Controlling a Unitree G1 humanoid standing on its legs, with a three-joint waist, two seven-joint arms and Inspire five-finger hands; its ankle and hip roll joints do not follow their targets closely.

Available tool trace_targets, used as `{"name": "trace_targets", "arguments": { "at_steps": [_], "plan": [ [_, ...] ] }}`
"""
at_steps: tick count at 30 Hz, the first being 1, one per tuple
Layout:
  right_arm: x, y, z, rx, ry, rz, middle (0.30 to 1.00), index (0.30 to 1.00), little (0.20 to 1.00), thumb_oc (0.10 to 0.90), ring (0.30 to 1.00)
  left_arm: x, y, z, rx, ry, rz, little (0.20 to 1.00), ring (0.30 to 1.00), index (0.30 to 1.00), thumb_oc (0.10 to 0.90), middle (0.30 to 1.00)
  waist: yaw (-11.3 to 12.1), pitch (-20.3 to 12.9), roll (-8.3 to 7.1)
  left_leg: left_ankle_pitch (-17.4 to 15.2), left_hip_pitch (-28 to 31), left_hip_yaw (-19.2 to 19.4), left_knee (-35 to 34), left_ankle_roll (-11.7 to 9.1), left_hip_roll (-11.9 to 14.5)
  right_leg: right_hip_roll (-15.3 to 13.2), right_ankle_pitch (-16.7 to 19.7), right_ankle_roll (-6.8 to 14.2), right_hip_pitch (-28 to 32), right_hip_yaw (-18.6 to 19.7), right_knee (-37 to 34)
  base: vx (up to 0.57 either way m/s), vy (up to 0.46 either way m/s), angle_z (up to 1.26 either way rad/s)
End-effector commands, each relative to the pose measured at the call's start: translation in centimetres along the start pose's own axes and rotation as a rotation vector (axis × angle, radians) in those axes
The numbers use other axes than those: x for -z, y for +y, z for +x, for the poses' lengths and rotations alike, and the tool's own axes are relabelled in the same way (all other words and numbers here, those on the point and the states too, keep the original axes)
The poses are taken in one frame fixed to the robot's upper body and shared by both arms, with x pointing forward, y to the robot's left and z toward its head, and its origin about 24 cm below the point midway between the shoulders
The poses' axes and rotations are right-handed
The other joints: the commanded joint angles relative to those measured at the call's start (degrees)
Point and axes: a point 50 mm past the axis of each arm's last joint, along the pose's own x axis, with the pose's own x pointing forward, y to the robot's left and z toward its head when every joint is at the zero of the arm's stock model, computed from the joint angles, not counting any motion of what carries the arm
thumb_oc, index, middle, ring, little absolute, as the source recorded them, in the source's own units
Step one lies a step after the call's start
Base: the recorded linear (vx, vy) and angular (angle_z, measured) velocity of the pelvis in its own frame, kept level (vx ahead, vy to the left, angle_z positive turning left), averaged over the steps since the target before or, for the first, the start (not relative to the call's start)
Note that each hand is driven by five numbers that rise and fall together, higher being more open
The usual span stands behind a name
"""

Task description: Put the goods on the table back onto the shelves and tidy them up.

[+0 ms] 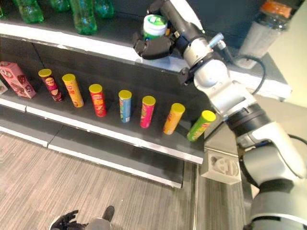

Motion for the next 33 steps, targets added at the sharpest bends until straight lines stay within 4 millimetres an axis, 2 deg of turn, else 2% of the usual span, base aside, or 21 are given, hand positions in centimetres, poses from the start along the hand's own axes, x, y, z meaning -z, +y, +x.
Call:
{"name": "trace_targets", "arguments": {
  "at_steps": [1, 3, 6, 10, 22, 30, 31, 32, 33],
  "plan": [
    [-4.6, -5.7, 2.3, 0.253, -0.151, -0.02, 0.3, 0.3, 0.3, 0.4, 0.3, -3.0, 2.0, 0.5, -0.039, -0.087, 0.092, 0.9, 0.9, 0.9, 0.8, 0.9, 1.2, -4.3, -1.83, -6.8, 1.5, 3.1, 0.2, 0.6, -2.2, -3.8, -1.2, 3.3, -1.1, -3.8, 1.0, 0.05, -0.062, 0.56],
    [-3.6, -6.1, 2.4, 0.285, -0.103, -0.023, 0.3, 0.3, 0.3, 0.4, 0.3, -3.0, 1.9, 0.6, -0.037, -0.083, 0.107, 0.9, 0.9, 0.9, 0.8, 0.9, 1.8, -4.3, -2.05, -6.4, 0.8, 1.7, 0.2, 0.4, -2.3, -4.0, -1.5, 3.2, -0.6, -6.3, 1.3, 0.04, -0.043, 0.45],
    [-3.1, -6.3, 2.4, 0.295, -0.077, -0.04, 0.3, 0.3, 0.3, 0.4, 0.3, -3.2, 1.8, 0.6, -0.038, -0.087, 0.111, 0.9, 0.9, 0.9, 0.8, 0.9, 2.0, -4.2, -2.14, -6.2, 0.4, 1.0, 0.2, 0.3, -2.5, -4.2, -1.6, 3.2, -0.4, -7.6, 1.4, 0.02, -0.017, 0.37],
    [-1.4, -7.1, 2.3, 0.332, 0.011, -0.097, 0.3, 0.3, 0.3, 0.4, 0.3, -3.6, 1.6, 0.7, -0.033, -0.099, 0.131, 0.9, 0.9, 0.9, 0.8, 0.9, 2.6, -4.0, -2.3, -5.9, -0.6, -0.1, 0.2, 0.2, -2.8, -4.6, -1.7, 3.3, 0.0, -10.0, 1.5, 0.02, -0.016, 0.31],
    [0.5, -7.5, 2.2, 0.365, 0.112, -0.096, 0.3, 0.3, 0.3, 0.4, 0.3, -3.8, 1.7, 0.6, -0.039, -0.113, 0.146, 0.9, 0.9, 0.9, 0.8, 0.9, 1.6, -4.0, -2.47, -6.6, -0.4, 0.6, 0.2, 0.4, -2.8, -4.9, -1.4, 3.2, -0.2, -9.5, 1.3, 0.0, -0.001, 0.01],
    [0.0, -5.9, 2.6, 0.298, 0.084, -0.047, 0.3, 0.3, 0.3, 0.4, 0.3, -3.2, 1.9, 0.5, -0.047, -0.095, 0.149, 0.9, 0.9, 0.9, 0.8, 0.9, 0.1, -4.3, -2.77, -7.4, 0.7, 2.4, 0.2, 0.6, -2.3, -4.8, -1.1, 3.2, -0.5, -8.0, 0.9, -0.01, 0.014, -0.1],
    [0.0, -5.8, 2.6, 0.295, 0.085, -0.045, 0.368, 0.368, 0.368, 0.445, 0.368, -3.2, 1.9, 0.5, -0.047, -0.094, 0.151, 0.9, 0.9, 0.9, 0.8, 0.9, 0.0, -4.3, -2.83, -7.5, 0.7, 2.4, 0.2, 0.6, -2.3, -4.8, -1.0, 3.2, -0.5, -7.9, 0.9, -0.02, 0.013, -0.11],
    [0.0, -5.7, 2.6, 0.297, 0.083, -0.038, 0.756, 0.756, 0.756, 0.704, 0.756, -3.1, 1.9, 0.5, -0.047, -0.091, 0.154, 0.9, 0.9, 0.9, 0.8, 0.9, -0.1, -4.3, -2.86, -7.5, 0.8, 2.5, 0.2, 0.6, -2.3, -4.8, -1.0, 3.1, -0.6, -7.8, 0.9, -0.01, 0.008, -0.05],
    [0.0, -5.7, 2.6, 0.297, 0.082, -0.037, 0.9, 0.9, 0.9, 0.8, 0.9, -3.1, 1.9, 0.5, -0.048, -0.089, 0.153, 0.9, 0.9, 0.9, 0.8, 0.9, -0.1, -4.3, -2.89, -7.6, 0.8, 2.5, 0.2, 0.6, -2.3, -4.8, -1.0, 3.1, -0.6, -7.7, 0.9, -0.01, 0.01, -0.04]
  ]
}}
